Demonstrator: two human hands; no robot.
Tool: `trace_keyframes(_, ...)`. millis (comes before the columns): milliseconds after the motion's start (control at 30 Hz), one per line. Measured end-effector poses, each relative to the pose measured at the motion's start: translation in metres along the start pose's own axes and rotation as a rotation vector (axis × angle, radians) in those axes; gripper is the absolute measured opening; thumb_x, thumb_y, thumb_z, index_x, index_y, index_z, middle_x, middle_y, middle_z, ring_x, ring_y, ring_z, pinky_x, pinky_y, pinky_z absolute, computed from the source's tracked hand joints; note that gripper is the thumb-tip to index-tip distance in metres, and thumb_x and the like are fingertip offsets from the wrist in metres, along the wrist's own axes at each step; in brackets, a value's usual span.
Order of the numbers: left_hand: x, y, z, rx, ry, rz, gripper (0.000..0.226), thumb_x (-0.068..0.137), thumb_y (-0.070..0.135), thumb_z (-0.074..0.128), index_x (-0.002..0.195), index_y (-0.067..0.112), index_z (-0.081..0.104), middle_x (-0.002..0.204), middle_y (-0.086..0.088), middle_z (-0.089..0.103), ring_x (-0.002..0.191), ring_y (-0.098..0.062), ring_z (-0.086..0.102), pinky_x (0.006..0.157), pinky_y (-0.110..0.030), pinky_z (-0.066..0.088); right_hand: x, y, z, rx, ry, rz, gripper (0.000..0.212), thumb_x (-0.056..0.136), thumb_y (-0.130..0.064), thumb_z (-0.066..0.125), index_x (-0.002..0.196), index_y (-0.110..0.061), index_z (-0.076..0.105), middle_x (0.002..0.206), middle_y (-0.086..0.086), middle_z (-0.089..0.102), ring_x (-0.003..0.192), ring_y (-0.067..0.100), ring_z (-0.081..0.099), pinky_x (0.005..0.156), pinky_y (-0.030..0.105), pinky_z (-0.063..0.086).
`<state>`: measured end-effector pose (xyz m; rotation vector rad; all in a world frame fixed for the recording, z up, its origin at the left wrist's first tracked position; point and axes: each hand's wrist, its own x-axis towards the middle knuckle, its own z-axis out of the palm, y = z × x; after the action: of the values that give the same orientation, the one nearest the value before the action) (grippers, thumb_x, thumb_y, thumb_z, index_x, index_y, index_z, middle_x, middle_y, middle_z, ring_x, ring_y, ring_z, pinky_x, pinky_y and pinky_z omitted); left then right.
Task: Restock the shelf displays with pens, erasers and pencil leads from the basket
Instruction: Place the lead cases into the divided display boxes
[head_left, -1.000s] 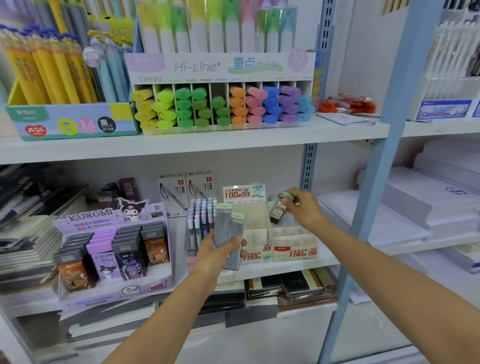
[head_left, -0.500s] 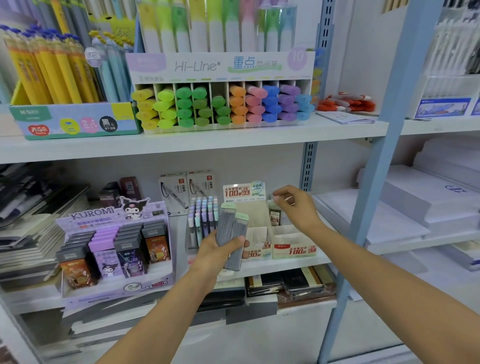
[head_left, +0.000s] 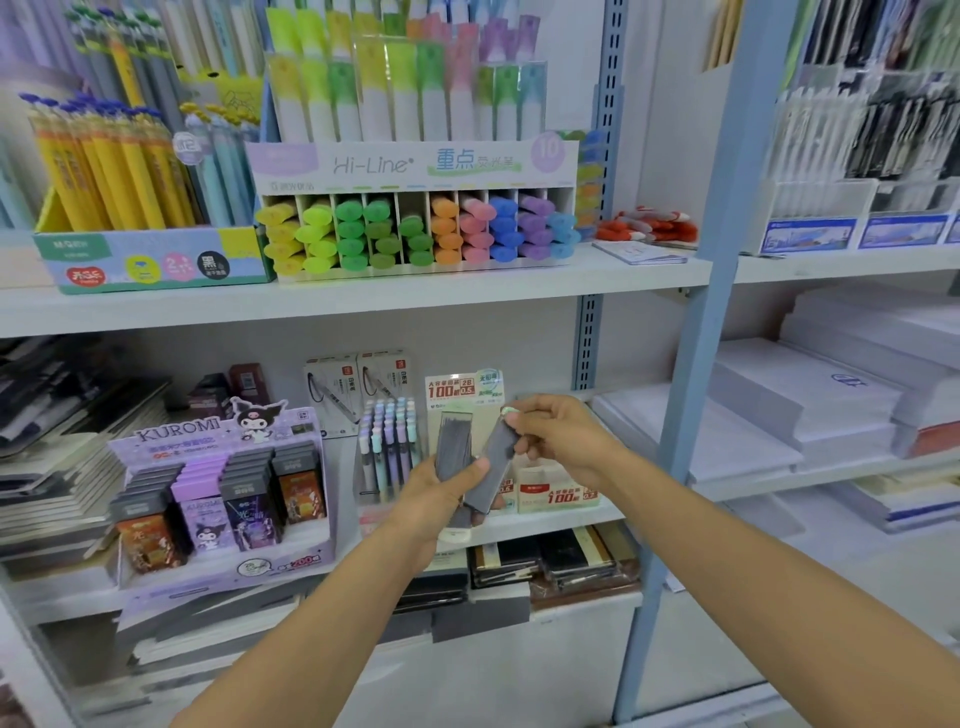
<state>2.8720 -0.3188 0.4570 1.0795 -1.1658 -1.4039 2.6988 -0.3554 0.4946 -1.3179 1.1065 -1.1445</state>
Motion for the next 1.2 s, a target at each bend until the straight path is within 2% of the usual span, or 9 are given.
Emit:
trace_keyframes(200,-0.007,0.005,0.004,0.029,-0.016,-0.058,0.018,0.092,0.027,0.063,0.103,0.013,0.062,0.075,0.000,0.074,0.065,-0.012,0.070,0.047,-0.024,0.052,-0.006,-0.003,-0.006,0.014,-0.007,-0.007,0.024,0.088,-0.024,0.068,0.100,-0.003,0.063,0.077,0.004,0.063,0.057,0.009,0.053,0.053,0.018,0.044)
trace_keyframes(333,-0.008,0.008,0.006,-0.001,-0.023,-0.139,0.018,0.093,0.028,0.062,0.104,0.014,0.063,0.088,-0.007,0.076,0.077,-0.020,0.073,0.048,-0.026,0.050,-0.008,-0.002,-0.008,-0.029,-0.007,-0.061,0.014,0.088,-0.006,0.066,0.101,-0.004,0.060,0.084,0.009,0.064,0.057,0.010,0.052,0.053,0.019,0.043)
trace_keyframes(433,-0.005,0.006,0.006,-0.017,0.001,-0.170,0.021,0.098,0.024,0.055,0.110,0.008,0.060,0.086,-0.009,0.076,0.074,-0.018,0.073,0.047,-0.027,0.051,-0.007,0.000,-0.014,-0.099,-0.010,-0.094,0.020,0.089,0.002,0.061,0.106,-0.008,0.060,0.097,0.009,0.071,0.071,0.013,0.062,0.058,0.019,0.048)
trace_keyframes(533,0.002,0.005,0.003,-0.058,0.048,-0.192,0.024,0.100,0.017,0.044,0.114,0.004,0.059,0.088,-0.011,0.076,0.081,-0.024,0.072,0.050,-0.029,0.052,-0.003,0.003,-0.029,-0.122,0.100,-0.127,0.031,0.090,0.001,0.060,0.119,-0.009,0.055,0.110,0.005,0.069,0.090,0.014,0.067,0.065,0.018,0.052)
trace_keyframes(600,0.006,0.004,0.000,-0.079,0.060,-0.176,0.022,0.100,0.013,0.043,0.114,0.003,0.057,0.078,-0.009,0.075,0.068,-0.020,0.072,0.047,-0.027,0.052,0.004,0.004,-0.041,-0.114,0.221,-0.156,0.034,0.090,0.000,0.062,0.122,-0.008,0.054,0.111,0.007,0.069,0.094,0.017,0.067,0.068,0.020,0.054)
trace_keyframes(767,0.020,-0.004,-0.006,-0.058,0.091,-0.107,0.024,0.095,0.011,0.059,0.116,0.001,0.058,0.071,-0.004,0.074,0.055,-0.013,0.068,0.045,-0.024,0.051,0.027,0.013,-0.060,-0.251,0.390,-0.264,0.017,0.088,0.001,0.063,0.105,-0.004,0.064,0.098,0.010,0.071,0.088,0.019,0.068,0.066,0.017,0.054)
trace_keyframes(933,0.033,-0.012,-0.013,-0.070,0.103,-0.074,0.025,0.091,0.011,0.064,0.113,0.001,0.059,0.075,-0.006,0.075,0.056,-0.014,0.067,0.044,-0.022,0.048,0.052,0.029,-0.057,-0.552,0.309,-0.328,0.012,0.089,-0.007,0.066,0.098,-0.015,0.068,0.095,0.001,0.070,0.091,0.018,0.067,0.082,0.034,0.057)
trace_keyframes(1033,0.038,-0.016,-0.015,-0.074,0.107,-0.077,0.023,0.089,0.011,0.066,0.110,0.004,0.061,0.078,-0.008,0.075,0.057,-0.014,0.067,0.044,-0.022,0.047,0.067,0.038,-0.050,-0.618,0.297,-0.345,0.017,0.088,-0.007,0.066,0.098,-0.021,0.069,0.096,-0.002,0.070,0.091,0.015,0.067,0.084,0.032,0.056)
trace_keyframes(1200,0.043,-0.020,-0.018,-0.046,0.094,-0.065,0.021,0.087,0.007,0.069,0.106,0.007,0.062,0.081,-0.010,0.075,0.059,-0.015,0.068,0.045,-0.022,0.047,0.083,0.055,-0.045,-0.797,0.254,-0.341,0.030,0.090,-0.004,0.063,0.117,-0.014,0.068,0.108,0.006,0.063,0.094,0.018,0.060,0.091,0.030,0.049)
